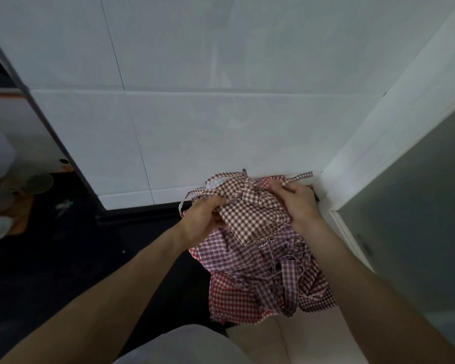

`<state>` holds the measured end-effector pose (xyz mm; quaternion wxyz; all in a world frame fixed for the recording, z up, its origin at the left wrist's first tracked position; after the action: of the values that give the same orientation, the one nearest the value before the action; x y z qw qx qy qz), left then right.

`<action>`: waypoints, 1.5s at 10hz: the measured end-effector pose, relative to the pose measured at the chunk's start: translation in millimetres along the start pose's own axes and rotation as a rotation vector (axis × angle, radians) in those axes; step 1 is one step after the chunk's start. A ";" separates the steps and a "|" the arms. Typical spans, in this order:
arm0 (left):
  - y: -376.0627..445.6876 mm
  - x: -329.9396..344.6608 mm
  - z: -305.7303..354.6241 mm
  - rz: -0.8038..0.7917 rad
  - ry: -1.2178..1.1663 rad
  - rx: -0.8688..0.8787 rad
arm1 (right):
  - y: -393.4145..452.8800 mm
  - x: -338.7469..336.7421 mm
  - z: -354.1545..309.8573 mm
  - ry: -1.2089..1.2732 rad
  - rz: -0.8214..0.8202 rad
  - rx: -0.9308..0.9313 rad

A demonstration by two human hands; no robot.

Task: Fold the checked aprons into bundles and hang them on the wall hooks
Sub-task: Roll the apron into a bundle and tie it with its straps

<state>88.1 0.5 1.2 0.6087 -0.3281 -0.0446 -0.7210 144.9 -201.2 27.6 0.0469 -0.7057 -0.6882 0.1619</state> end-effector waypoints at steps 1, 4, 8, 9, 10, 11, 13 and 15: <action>2.8 -4.2 -4.0 0.054 -0.146 -0.030 | -9.1 6.2 1.9 0.051 -0.010 -0.104; 6.9 -17.1 -5.5 0.248 -0.300 -0.145 | -29.9 19.4 -1.7 -0.486 -0.044 -0.544; -6.3 -3.1 6.5 0.387 -0.203 -0.208 | -54.5 36.9 -23.9 -0.469 0.166 -0.814; -13.1 -7.1 15.7 0.447 -0.109 -0.199 | -57.9 41.8 -20.2 -0.405 0.124 -0.782; 4.1 -16.7 6.5 0.352 -0.151 -0.234 | -60.4 42.7 -19.1 -0.332 0.145 -0.678; 1.3 -21.5 -0.2 0.404 -0.099 -0.175 | -59.7 44.5 -20.0 -0.244 0.152 -0.564; 2.6 -26.0 -5.8 0.590 -0.056 -0.092 | -49.7 38.8 -6.1 -0.175 0.206 -0.388; -4.9 -40.2 -11.5 0.665 -0.067 -0.020 | -36.8 31.3 26.0 -0.139 0.249 -0.199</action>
<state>80.6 30.6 -27.3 0.8054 -0.3544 0.0521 -0.4722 102.1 -172.7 8.6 -0.0914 -0.7739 -0.6095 0.1456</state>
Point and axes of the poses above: each hand's wrist, its own y-axis towards the middle knuckle, its own x-axis out of the palm, z = x × y, the point moved 7 cm from there along y, towards the middle knuckle, and after that the axes turned 8 degrees about -y, right-handed, at the moved point
